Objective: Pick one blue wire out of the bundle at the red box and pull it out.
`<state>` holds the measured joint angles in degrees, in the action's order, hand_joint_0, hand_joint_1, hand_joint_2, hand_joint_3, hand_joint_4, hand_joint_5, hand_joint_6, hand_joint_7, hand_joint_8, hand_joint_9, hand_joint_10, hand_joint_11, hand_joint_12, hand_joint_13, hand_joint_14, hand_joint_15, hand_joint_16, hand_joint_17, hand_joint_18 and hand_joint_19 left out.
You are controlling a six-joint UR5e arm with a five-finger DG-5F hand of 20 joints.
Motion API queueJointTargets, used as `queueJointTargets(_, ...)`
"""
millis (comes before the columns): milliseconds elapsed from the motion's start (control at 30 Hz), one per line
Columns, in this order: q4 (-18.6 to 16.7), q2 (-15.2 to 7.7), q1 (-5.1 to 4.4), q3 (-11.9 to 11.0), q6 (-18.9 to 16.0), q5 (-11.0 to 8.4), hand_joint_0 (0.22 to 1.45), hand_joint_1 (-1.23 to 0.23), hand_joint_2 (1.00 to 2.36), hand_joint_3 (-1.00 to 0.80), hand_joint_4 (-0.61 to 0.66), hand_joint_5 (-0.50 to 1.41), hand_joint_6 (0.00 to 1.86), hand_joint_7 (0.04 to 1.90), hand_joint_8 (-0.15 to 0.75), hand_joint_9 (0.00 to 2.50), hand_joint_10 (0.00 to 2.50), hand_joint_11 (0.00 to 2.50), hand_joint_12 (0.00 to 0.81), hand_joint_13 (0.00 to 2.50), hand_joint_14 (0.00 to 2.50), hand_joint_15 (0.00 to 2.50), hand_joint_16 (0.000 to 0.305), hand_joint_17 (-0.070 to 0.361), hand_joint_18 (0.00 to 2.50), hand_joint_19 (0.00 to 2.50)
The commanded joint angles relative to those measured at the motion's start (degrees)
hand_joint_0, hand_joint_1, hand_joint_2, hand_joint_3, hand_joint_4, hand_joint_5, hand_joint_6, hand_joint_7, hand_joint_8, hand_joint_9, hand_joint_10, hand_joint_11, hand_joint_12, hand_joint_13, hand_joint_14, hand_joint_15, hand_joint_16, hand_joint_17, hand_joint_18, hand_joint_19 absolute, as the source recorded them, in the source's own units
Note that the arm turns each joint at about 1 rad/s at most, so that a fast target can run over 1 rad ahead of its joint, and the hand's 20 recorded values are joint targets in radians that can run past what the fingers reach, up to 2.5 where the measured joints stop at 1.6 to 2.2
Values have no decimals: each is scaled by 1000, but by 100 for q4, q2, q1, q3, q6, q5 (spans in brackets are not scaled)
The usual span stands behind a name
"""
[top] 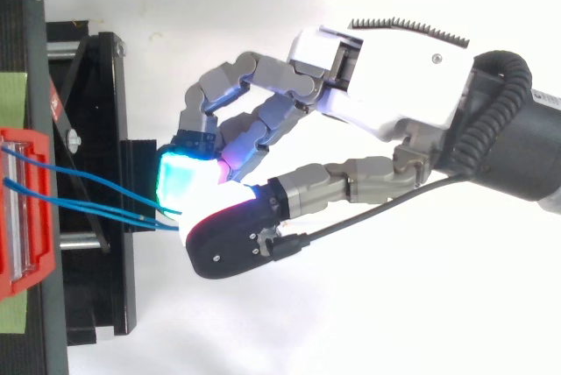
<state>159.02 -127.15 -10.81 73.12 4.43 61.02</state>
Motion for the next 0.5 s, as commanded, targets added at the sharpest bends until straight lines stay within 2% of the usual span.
queueJointTargets(0,15,-3,0,0,-109,-3,460,-723,1000,-500,245,-167,907,967,435,1060,15,769,496,764,12,362,62,140,817,468)
queueJointTargets(267,15,6,0,0,-188,-3,540,-823,1000,-500,221,-159,919,1039,404,1012,16,766,468,738,12,355,56,127,770,469)
queueJointTargets(467,15,6,-9,0,-373,-3,542,-841,1000,-500,225,-158,922,1046,397,991,14,774,462,728,13,359,56,126,765,466)
